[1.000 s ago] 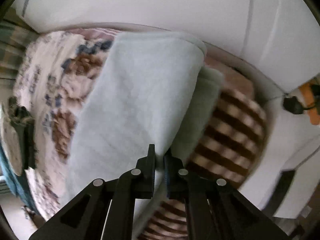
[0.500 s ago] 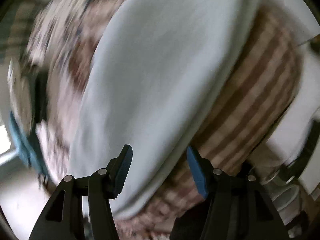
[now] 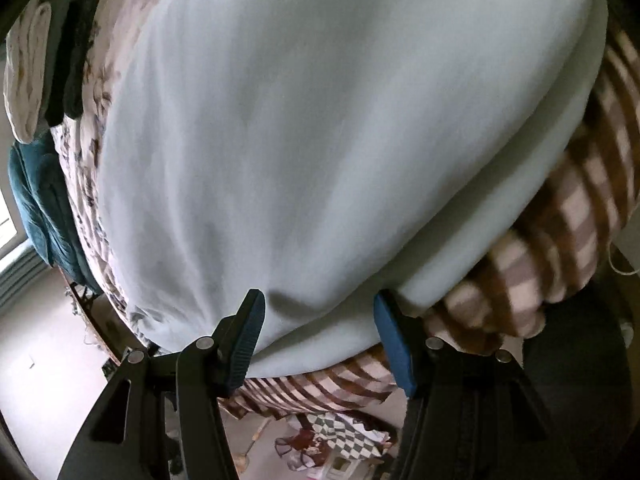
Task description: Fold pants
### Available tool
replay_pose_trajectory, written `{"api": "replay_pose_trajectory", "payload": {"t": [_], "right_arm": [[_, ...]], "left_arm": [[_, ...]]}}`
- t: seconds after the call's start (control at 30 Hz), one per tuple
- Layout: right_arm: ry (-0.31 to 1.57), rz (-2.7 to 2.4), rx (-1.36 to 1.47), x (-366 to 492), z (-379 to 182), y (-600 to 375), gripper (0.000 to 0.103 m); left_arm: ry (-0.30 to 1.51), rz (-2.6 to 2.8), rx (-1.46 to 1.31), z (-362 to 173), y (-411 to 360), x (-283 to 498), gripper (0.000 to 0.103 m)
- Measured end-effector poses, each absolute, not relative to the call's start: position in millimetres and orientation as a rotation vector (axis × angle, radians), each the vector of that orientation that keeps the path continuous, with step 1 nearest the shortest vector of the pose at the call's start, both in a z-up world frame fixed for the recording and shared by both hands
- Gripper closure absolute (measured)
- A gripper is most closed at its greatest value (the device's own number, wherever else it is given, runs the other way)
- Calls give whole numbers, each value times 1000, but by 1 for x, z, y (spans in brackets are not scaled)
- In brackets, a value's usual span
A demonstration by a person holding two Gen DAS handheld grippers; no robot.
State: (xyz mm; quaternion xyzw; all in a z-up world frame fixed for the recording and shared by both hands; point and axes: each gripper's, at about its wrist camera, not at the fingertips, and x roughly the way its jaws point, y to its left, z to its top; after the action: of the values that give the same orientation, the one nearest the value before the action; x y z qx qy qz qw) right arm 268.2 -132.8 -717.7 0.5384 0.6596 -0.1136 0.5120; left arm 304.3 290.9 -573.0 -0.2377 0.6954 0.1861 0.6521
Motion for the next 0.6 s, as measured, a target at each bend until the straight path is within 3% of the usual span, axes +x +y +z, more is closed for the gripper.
{"api": "replay_pose_trajectory", "payload": {"t": [0.03,0.13,0.23,0.33,0.37,0.4,0.43,0.5,0.6], "right_arm": [[1583,-281,1297,265,-717,-131,43],[1554,-293,1326,262,-722,-122,43],[1459,-305,1400,257,-723,-121,43],[1400,-308,1403,262,-723,-123,44],[1390,-320,1398,262,-723,-124,52],[1395,-352,1384,260,-723,-123,74],[1416,-383,1363,259,-722,-122,80],[1406,-392,1361,250,-714,-123,90],[1412,-371,1286,243,-689,-116,92]], "left_arm": [[1570,417,-532,-574,291,305,41],[1539,396,-497,-572,285,304,63],[1516,376,-454,-567,277,303,75],[1504,363,-461,-560,277,298,80],[1504,356,-473,-559,280,296,80],[1504,352,-483,-557,281,295,80],[1504,347,-489,-556,283,294,80],[1505,338,-507,-552,289,295,80],[1513,323,-523,-546,298,294,80]]}}
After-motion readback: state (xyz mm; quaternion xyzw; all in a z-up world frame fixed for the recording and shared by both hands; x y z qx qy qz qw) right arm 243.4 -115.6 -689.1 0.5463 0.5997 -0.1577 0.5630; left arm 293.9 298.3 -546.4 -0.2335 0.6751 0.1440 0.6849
